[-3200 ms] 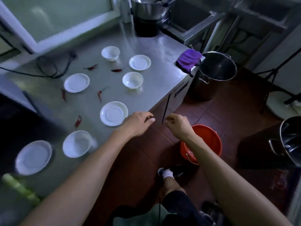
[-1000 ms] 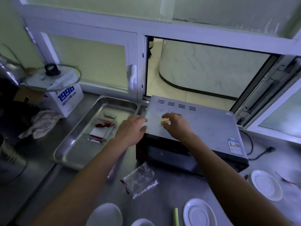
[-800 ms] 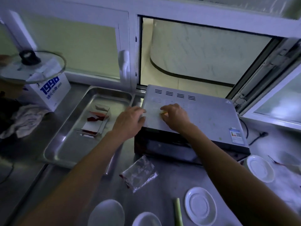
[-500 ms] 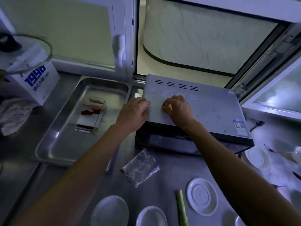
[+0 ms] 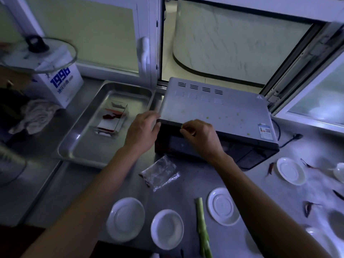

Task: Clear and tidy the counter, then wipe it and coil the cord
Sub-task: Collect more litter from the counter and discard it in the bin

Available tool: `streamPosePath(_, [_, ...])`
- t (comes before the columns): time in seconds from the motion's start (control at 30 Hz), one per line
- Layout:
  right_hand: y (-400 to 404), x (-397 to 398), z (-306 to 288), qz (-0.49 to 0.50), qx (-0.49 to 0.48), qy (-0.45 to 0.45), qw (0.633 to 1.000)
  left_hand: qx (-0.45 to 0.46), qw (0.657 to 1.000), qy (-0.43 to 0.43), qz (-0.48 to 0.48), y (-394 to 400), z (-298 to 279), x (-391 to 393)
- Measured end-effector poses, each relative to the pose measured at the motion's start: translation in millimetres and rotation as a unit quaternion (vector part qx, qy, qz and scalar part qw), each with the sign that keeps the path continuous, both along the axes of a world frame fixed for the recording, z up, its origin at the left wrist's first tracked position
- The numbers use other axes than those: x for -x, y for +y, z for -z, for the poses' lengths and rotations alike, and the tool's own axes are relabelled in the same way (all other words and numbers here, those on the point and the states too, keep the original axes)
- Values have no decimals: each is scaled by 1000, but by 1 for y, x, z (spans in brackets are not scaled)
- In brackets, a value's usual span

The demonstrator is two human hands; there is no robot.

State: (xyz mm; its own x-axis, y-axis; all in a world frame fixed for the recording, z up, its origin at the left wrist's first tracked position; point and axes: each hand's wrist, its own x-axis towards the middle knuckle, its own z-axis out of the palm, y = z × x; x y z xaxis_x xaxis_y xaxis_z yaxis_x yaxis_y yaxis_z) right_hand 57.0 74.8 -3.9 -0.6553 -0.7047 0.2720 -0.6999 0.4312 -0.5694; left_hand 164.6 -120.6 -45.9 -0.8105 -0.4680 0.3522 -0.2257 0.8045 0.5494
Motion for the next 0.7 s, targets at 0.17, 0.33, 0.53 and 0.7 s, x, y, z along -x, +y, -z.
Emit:
streamPosePath(0.17, [35,-34,22,-7,-2,-19,1000,-10,999,-28,-21,40,20,-46])
streamPosePath(0.33, [67,-57,54,-15,-34,-57,998,-14,994,-105,-7,82,53,-89])
streamPosePath(0.53, [92,-86,93,0,-107,-117,987,-28,979,-201,4,111,85,-122])
streamPosePath(0.7, [99,-101,115,18,-127,-170,977,-29,962,-269,34,109,103,-119])
